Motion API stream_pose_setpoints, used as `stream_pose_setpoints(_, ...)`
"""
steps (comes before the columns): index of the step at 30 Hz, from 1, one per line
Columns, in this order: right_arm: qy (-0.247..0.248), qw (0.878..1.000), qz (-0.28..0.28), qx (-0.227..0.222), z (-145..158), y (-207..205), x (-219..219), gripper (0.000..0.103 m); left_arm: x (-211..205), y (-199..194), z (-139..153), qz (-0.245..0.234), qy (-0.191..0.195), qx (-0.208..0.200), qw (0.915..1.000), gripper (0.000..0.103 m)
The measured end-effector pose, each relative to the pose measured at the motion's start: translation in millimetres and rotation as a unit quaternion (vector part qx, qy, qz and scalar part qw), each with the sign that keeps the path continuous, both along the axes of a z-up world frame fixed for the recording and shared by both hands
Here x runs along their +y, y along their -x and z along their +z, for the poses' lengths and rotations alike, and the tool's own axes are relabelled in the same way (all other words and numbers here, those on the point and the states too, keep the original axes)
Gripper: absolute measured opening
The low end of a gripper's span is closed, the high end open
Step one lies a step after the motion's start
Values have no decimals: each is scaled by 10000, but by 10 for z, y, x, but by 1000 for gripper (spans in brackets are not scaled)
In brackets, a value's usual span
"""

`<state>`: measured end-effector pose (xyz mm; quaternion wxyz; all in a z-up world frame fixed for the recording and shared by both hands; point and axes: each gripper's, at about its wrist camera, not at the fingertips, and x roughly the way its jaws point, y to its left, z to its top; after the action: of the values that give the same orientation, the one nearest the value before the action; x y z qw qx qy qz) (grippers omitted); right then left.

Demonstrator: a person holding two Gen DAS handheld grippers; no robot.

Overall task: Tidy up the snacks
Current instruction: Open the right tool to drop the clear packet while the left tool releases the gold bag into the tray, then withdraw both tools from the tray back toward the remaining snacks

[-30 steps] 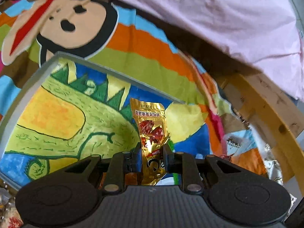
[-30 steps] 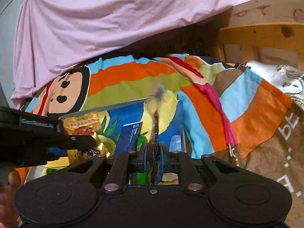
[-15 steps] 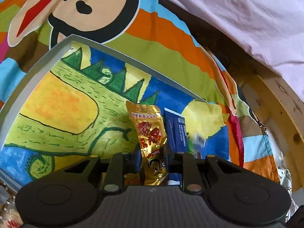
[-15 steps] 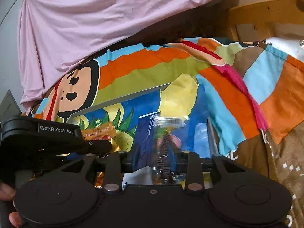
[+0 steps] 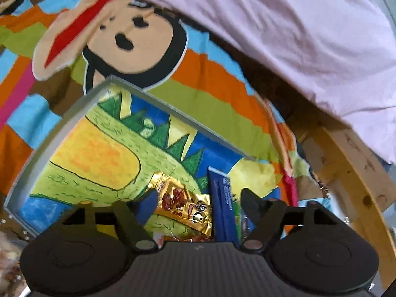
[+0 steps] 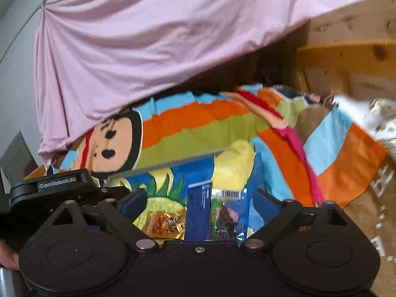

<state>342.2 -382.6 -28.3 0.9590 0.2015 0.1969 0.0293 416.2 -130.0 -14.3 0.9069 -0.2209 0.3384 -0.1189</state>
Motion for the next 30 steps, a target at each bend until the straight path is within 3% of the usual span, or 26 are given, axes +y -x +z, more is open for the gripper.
stream_pose_setpoints(2,0,9999,-19,-114,101,120,-13,101,40,125,106,33,-29,-172,9998,93)
stream_pose_setpoints(7,-11,9993,-117,-359,325,441,-7,102,146,516,356,24,-230,-564,9981,102)
stream_pose_setpoints(17,470,9966,40,-674,598,1141,300,102,463,1317,632,240,-484,-961,9939,102)
stream_pose_setpoints(30,1049,9914,177,-760,467,2049,729,102,805,2117,589,112,-1090,-1330,9850,103)
